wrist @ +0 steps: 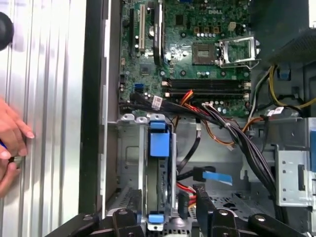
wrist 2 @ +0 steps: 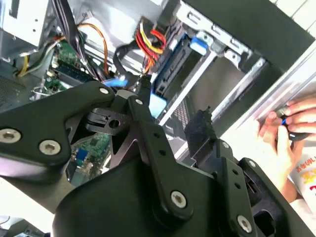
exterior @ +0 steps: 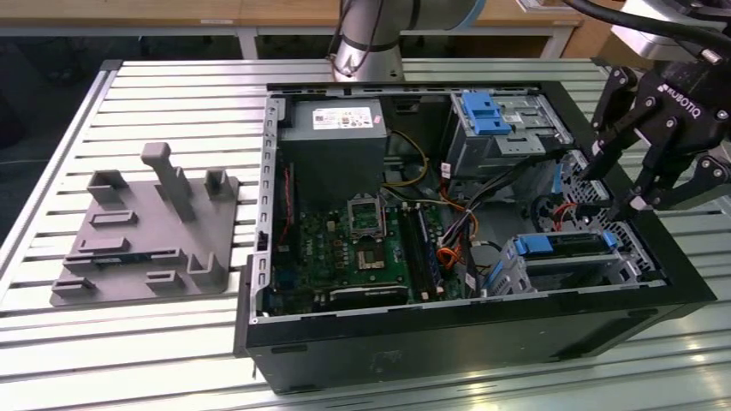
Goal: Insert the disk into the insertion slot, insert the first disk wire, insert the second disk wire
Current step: 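Insert the first disk wire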
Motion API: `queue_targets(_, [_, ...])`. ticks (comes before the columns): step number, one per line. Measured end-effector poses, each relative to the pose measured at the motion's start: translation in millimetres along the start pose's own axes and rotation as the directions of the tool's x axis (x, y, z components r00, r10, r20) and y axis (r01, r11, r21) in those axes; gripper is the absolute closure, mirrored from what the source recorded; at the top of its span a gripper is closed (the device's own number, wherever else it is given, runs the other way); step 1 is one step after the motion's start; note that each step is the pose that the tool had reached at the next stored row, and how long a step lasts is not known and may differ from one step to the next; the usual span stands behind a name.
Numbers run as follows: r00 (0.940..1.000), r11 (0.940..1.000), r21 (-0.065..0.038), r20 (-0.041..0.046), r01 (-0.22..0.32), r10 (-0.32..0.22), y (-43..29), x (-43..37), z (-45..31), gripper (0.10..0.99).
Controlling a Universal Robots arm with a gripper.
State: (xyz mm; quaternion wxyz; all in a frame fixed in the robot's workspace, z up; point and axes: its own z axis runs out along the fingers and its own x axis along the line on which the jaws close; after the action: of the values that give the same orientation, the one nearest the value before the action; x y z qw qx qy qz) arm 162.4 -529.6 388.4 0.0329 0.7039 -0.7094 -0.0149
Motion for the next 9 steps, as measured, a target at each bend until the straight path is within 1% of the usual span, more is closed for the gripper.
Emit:
queue_targets(3, [1.0, 1.0, 0.0, 0.0, 0.0, 0.0, -4.2, -7.9, 1.2, 0.529])
queue_targets(5, [1.0, 1.0, 0.0, 0.0, 0.0, 0.0, -6.3, -13.0, 3.3, 0.529])
queue_targets(9, [1.0, 1.0, 0.0, 0.0, -0.002, 0.002, -7.8, -14.6, 10.2, 0.529])
